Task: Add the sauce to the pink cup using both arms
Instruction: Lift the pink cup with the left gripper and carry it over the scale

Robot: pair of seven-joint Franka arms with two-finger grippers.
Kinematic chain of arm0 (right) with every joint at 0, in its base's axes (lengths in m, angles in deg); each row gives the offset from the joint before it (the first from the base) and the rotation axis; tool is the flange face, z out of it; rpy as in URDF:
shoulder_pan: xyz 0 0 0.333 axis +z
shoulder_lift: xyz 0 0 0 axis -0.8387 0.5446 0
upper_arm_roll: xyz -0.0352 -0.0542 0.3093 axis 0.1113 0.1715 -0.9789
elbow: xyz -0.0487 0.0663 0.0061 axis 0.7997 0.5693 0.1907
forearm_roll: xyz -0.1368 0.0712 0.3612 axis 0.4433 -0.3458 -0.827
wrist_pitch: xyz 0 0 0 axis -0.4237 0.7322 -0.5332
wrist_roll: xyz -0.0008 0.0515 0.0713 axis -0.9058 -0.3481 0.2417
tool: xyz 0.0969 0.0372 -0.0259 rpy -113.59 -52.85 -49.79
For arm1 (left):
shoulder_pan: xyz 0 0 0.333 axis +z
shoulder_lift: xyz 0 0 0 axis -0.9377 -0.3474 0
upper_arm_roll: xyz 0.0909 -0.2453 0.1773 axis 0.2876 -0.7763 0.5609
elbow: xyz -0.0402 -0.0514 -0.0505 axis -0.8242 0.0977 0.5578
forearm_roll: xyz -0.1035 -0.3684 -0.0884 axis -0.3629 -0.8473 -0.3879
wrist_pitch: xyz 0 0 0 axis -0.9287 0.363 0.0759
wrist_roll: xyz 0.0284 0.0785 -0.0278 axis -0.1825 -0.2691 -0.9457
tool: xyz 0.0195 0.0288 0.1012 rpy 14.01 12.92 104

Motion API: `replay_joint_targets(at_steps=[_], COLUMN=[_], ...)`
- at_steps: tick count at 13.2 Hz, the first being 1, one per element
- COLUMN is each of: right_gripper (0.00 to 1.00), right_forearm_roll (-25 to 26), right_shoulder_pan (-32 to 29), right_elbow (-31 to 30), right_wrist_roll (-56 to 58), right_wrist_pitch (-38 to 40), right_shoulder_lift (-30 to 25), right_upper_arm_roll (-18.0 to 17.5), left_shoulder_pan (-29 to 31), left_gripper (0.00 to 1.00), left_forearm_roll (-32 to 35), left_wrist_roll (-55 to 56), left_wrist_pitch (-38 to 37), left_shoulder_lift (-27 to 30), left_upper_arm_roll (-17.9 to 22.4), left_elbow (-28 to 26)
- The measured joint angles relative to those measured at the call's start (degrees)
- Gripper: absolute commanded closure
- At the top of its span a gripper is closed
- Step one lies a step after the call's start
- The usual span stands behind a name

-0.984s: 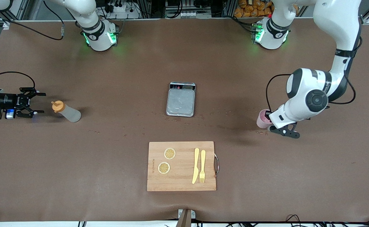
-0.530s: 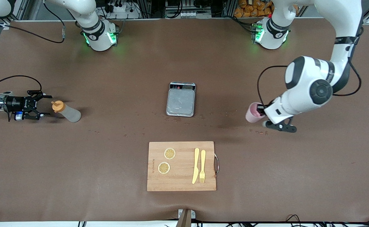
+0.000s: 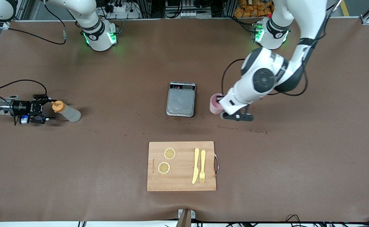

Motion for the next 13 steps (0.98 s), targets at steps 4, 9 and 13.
replay_joint_targets(at_steps=[4, 9, 13], right_gripper=[0.00, 0.00, 0.11], right_forearm_roll=[-1.32, -2.84, -2.91], right_shoulder_pan=[1.44, 3.20, 3.76], right_elbow=[-1.04, -2.17, -3.10], right_wrist_roll=[0.00, 0.00, 0.56], right_wrist_pitch=[-1.63, -2.04, -2.42], right_shoulder_lift=[0.36, 0.37, 0.37], right_upper_arm_roll=[-0.05, -0.09, -0.09], left_shoulder_pan=[-6.48, -10.52, -12.98], left_gripper=[1.00, 1.00, 1.00], left_forearm_roll=[0.40, 1.67, 1.67], left_wrist_roll=[9.30, 14.54, 15.73], left_wrist_pitch=[1.12, 5.61, 5.62], left_shoulder_lift=[-9.20, -13.63, -13.98], left_upper_arm_roll=[0.31, 0.36, 0.37], left_elbow=[8.67, 10.67, 10.89])
